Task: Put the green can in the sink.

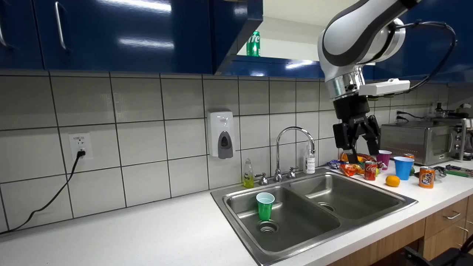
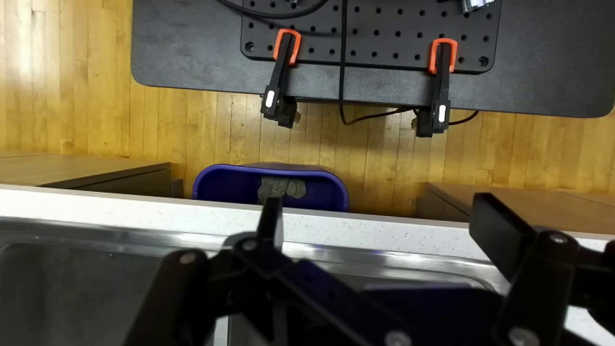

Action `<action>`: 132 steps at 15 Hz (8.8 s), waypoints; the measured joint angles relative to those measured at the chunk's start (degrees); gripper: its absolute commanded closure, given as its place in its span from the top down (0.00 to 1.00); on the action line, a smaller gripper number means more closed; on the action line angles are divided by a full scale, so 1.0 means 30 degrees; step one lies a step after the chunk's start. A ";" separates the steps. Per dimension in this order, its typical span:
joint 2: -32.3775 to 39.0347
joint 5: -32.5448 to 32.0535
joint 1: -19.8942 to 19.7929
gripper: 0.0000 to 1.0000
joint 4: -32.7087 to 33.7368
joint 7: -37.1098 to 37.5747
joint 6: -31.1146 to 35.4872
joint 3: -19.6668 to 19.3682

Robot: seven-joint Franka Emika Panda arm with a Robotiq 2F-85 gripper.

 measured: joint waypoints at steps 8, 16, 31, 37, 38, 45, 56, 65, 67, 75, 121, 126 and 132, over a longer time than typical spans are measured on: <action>-0.0220 0.0022 0.0295 1.00 0.0792 0.0001 0.0023 0.0041; -0.1929 0.0027 0.0963 1.00 0.2555 0.0128 0.0020 0.0721; -0.2869 0.0015 0.0978 1.00 0.6604 0.0287 0.1271 0.0846; -0.1859 0.0015 0.0978 1.00 0.8932 0.0312 0.1495 0.0918; -0.1596 0.0015 0.0977 1.00 0.9399 0.0326 0.1479 0.0973; 0.0459 -0.0014 0.0954 1.00 1.2613 0.0539 0.1384 0.1165; 0.3926 -0.0323 0.0670 1.00 1.7370 0.1014 0.1091 0.1164; 0.7425 -0.0466 0.0484 1.00 2.1151 0.1116 0.0429 0.1127; 0.7983 -0.0614 0.0485 1.00 2.1671 0.1116 0.0471 0.1127; 0.9432 -0.0973 0.0486 1.00 2.2514 0.1115 0.1615 0.1126; 1.2522 -0.1548 0.1164 1.00 2.4234 0.1084 0.5688 0.1088; 1.2658 -0.1549 0.1164 1.00 2.4332 0.1084 0.5906 0.1087; 1.2671 -0.1549 0.1163 0.60 2.4337 0.1085 0.6024 0.1069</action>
